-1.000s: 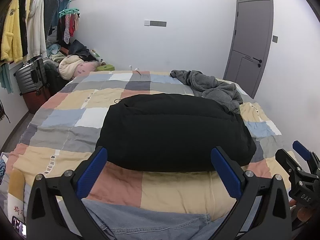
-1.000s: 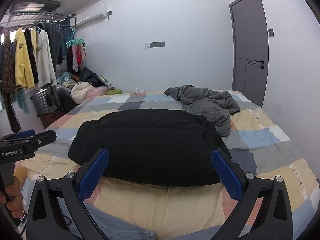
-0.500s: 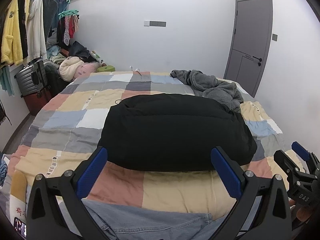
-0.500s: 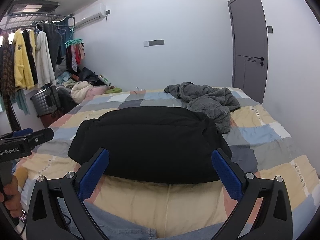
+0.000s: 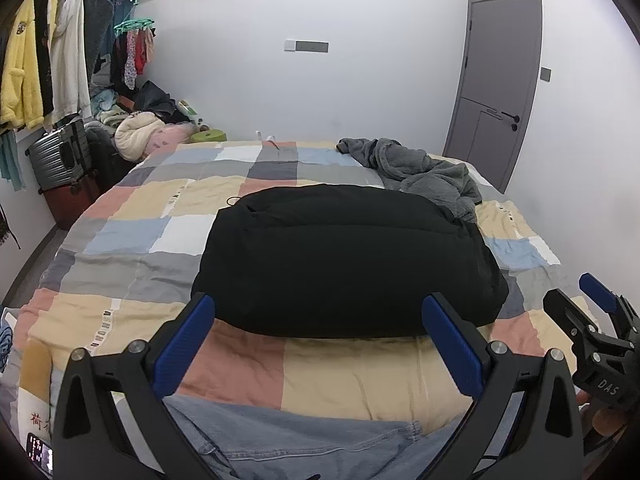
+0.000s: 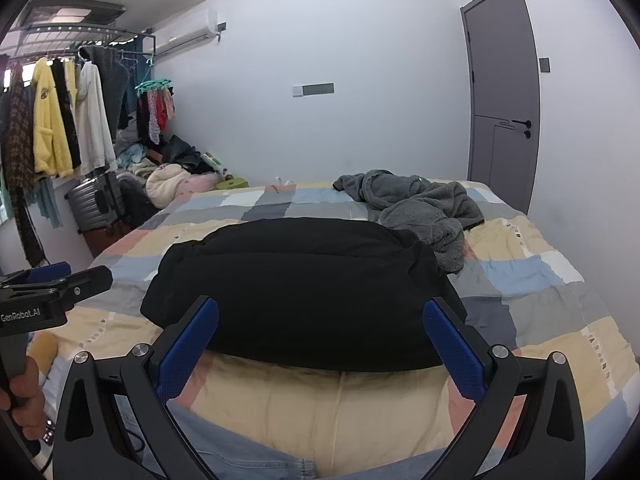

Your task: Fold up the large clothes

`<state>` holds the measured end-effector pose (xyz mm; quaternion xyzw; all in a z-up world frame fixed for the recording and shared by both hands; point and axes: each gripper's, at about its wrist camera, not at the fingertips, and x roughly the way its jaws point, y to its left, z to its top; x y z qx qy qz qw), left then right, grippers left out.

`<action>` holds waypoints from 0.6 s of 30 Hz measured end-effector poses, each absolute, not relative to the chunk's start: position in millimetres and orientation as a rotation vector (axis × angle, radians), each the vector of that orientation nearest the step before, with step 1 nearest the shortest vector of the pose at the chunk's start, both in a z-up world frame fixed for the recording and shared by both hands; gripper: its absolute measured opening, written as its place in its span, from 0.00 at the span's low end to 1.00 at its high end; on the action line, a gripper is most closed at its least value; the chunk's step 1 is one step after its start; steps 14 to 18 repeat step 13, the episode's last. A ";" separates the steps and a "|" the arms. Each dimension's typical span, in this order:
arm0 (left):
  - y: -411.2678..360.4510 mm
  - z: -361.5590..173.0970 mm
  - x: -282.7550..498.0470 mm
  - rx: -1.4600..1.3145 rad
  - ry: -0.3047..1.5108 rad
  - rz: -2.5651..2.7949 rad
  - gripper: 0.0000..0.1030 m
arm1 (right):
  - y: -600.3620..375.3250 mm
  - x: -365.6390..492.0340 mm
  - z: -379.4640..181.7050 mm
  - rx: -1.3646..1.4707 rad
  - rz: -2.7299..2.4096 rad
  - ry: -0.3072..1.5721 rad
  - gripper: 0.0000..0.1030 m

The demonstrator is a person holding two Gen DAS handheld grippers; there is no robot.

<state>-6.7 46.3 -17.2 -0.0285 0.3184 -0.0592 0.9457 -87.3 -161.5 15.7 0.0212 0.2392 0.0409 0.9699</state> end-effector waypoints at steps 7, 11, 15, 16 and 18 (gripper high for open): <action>47.4 -19.0 -7.8 -0.060 0.652 -0.119 1.00 | -163.7 -86.9 15.8 0.044 0.074 0.487 1.00; 47.8 -19.2 -7.9 -0.055 0.645 -0.118 1.00 | -162.4 -88.9 17.6 0.038 0.080 0.482 1.00; 48.7 -19.7 -8.4 -0.056 0.645 -0.119 1.00 | -161.8 -89.4 17.8 0.036 0.076 0.480 1.00; 48.7 -19.7 -8.4 -0.056 0.645 -0.119 1.00 | -161.8 -89.4 17.8 0.036 0.076 0.480 1.00; 48.7 -19.7 -8.4 -0.056 0.645 -0.119 1.00 | -161.8 -89.4 17.8 0.036 0.076 0.480 1.00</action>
